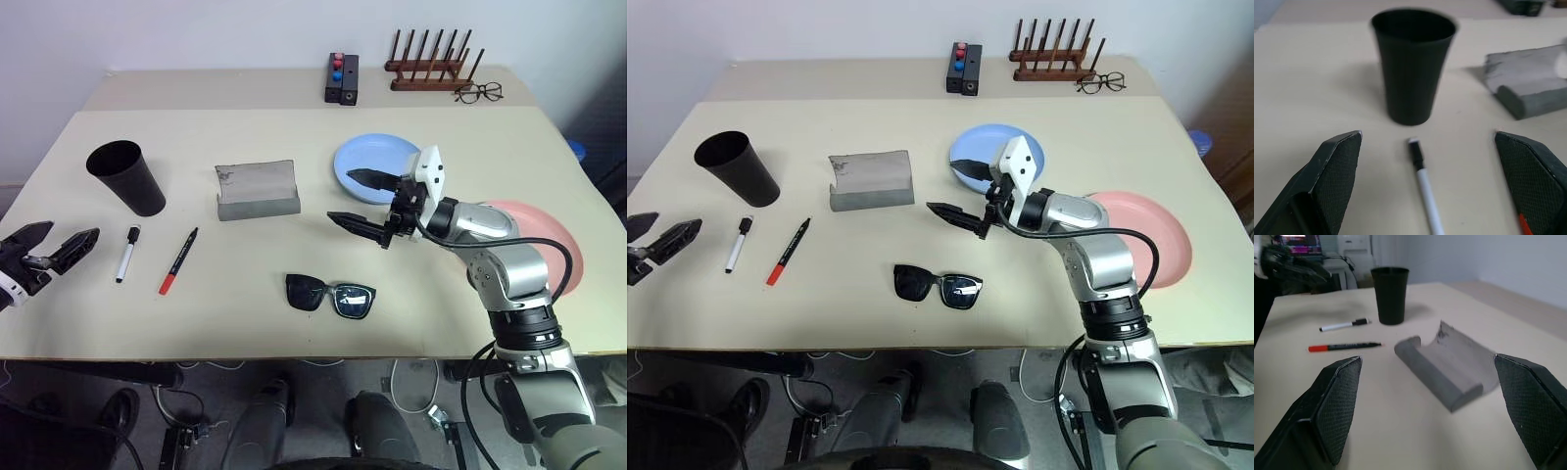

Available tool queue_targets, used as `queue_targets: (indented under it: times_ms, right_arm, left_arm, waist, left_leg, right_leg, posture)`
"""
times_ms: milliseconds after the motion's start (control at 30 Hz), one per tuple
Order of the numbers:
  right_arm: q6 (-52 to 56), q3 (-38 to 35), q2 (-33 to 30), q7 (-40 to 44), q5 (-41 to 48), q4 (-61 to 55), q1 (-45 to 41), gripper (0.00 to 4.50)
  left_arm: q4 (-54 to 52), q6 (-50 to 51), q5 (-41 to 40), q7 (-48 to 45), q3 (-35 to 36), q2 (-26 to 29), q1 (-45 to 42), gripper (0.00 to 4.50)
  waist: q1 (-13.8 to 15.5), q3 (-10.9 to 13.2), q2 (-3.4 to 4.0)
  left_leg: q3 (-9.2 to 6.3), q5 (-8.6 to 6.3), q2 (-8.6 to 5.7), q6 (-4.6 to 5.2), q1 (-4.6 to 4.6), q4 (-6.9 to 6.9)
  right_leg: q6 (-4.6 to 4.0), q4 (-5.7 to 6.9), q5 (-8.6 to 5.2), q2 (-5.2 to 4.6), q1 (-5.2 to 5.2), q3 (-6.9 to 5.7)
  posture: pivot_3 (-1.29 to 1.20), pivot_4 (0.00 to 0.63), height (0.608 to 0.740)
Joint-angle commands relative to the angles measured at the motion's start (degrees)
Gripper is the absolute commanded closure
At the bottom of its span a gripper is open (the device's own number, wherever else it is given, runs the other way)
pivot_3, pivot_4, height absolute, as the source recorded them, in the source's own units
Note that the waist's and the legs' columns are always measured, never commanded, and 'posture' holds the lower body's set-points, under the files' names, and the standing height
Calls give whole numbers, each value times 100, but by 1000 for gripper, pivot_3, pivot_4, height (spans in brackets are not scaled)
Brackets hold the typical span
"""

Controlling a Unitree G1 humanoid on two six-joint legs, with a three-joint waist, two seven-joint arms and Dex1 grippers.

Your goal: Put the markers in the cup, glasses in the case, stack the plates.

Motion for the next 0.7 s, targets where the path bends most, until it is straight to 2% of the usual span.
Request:
queue_targets:
  times_ms: [33, 133, 333, 700]
  right_arm:
    - [15, -102, -56, -40, 88, -265, -97, 121]
    - [-37, -101, -132, -39, 22, -284, 24, 121]
    - [-119, -23, -86, -102, -41, -310, 121, 121]
    - [-458, 48, 22, -64, -132, -67, 210, 121]
  left_arm:
    - [-96, -4, 146, 197, -8, 225, -297, 0]
    - [271, 256, 313, 564, -102, 299, -626, 0]
    - [278, 1085, 416, 1123, -470, 317, -1072, 0]
    - [216, 2851, 660, 1217, -1378, 976, -1542, 0]
  waist:
    - [18, -1, -2]
    - [18, -1, -4]
    - [-14, -1, -6]
    - [-17, -2, -8]
  left_leg:
    - [0, 0, 0, 0, 0, 0]
    - [1, 0, -1, -1, 0, 0]
    - [3, 0, 0, 0, -1, -3]
    - [6, 0, 0, 0, 0, -2]
  right_leg:
    - [0, 0, 0, 0, 1, -1]
    - [0, 0, 1, -1, 1, 0]
    - [13, 2, 7, 0, -5, 3]
    - [25, 6, 14, 3, -6, 5]
  posture:
    - [0, 150, 737]
    - [0, 150, 737]
    - [0, 150, 737]
    - [0, 150, 737]
